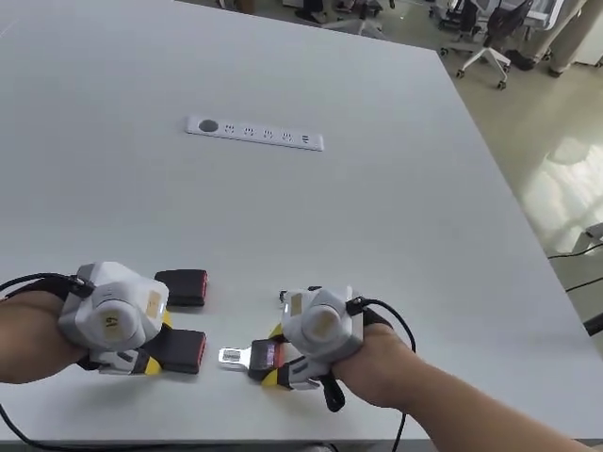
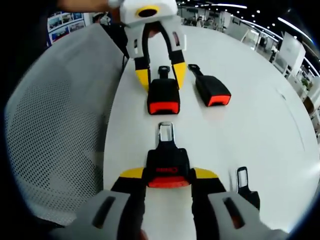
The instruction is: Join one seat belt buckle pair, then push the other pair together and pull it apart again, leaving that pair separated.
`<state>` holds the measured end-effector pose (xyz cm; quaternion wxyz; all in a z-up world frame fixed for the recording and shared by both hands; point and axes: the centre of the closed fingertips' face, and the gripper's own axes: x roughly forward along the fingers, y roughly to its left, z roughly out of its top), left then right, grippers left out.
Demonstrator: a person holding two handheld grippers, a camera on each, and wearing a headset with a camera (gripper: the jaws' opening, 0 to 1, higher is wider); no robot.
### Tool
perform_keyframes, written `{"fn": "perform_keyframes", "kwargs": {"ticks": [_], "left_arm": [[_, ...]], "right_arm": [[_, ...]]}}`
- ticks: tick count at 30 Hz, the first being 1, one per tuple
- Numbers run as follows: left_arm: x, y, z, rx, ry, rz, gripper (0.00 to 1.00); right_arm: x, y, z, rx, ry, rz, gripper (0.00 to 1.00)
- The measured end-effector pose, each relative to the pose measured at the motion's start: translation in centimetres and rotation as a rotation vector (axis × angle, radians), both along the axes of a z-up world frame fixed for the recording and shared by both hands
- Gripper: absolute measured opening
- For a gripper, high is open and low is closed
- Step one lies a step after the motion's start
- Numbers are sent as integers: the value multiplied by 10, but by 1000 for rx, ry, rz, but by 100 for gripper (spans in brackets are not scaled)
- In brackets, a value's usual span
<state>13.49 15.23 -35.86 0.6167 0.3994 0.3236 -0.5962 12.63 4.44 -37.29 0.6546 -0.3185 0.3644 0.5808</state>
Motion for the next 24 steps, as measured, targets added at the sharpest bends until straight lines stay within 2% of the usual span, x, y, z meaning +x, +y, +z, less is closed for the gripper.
{"fn": "perform_keyframes", "kwargs": {"ticks": [10, 12, 16, 24], "left_arm": [[4, 1, -5, 5, 4, 10, 32], [5, 1, -6, 4, 7, 18, 32], [6, 1, -8, 5, 6, 22, 31], [6, 1, -8, -8, 20, 35, 31]], "right_arm": [[3, 18, 0, 9, -2, -5, 36], [3, 16, 0, -2, -4, -4, 36], [3, 18, 5, 17, -3, -12, 35], [3, 24, 1, 34, -8, -15, 35]]}}
